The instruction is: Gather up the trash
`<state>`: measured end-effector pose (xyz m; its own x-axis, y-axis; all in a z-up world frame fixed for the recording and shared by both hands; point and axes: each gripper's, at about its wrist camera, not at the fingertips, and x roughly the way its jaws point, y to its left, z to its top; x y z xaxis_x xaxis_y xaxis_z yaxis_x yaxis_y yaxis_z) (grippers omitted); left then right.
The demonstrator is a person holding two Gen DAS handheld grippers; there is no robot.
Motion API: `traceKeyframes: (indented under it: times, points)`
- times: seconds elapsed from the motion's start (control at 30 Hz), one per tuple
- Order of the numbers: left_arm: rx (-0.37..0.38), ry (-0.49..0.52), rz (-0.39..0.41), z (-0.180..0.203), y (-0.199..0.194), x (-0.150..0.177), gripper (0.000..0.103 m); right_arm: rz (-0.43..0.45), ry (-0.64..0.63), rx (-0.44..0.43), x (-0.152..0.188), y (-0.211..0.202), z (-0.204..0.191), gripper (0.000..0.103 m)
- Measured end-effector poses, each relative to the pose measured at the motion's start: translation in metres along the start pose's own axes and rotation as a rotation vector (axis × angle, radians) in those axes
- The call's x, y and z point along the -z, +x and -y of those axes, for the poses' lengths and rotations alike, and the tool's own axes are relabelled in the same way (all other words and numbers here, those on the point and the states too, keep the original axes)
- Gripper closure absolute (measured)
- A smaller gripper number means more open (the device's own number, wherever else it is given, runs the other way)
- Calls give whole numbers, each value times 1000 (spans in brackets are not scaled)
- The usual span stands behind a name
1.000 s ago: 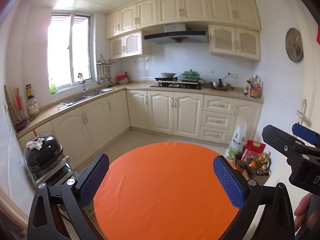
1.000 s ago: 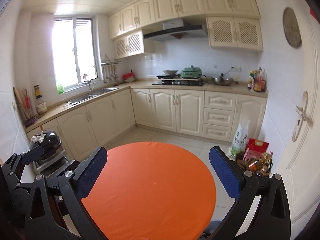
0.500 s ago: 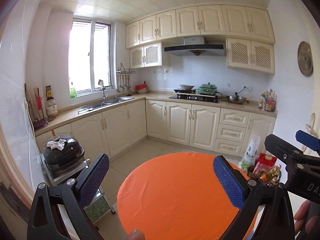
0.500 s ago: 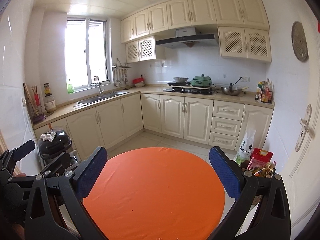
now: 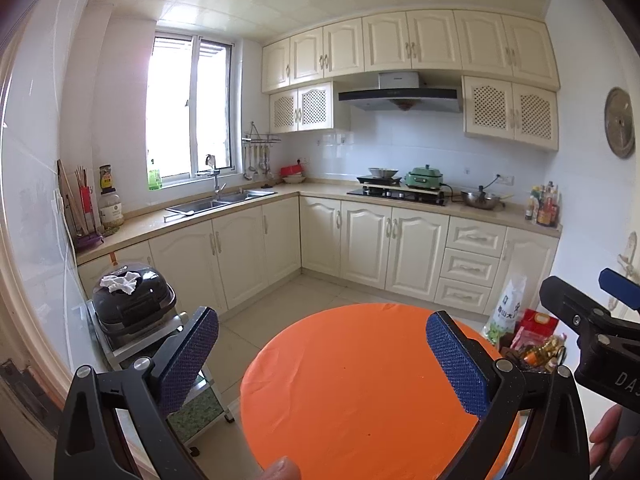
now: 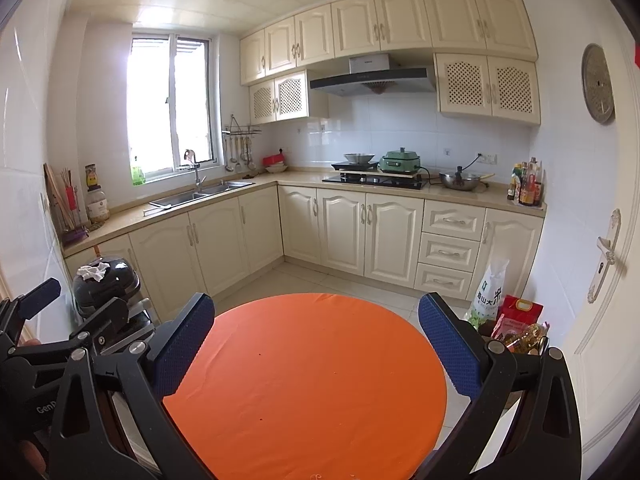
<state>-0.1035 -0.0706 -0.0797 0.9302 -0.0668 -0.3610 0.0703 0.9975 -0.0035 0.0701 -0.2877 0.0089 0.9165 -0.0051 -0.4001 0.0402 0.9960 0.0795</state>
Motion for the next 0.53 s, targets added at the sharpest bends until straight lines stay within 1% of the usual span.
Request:
traceKeyframes:
  times: [0.17, 0.43, 0.53]
  points:
    - [8, -14, -1, 1, 7, -4, 1, -6, -2, -2, -1, 3, 0, 0]
    - [11, -19, 2, 3, 13, 1, 1, -12, -2, -4, -2, 8, -1, 0]
    - [-4, -20, 13, 4, 15, 4, 1, -15, -6, -7, 0, 10, -2, 0]
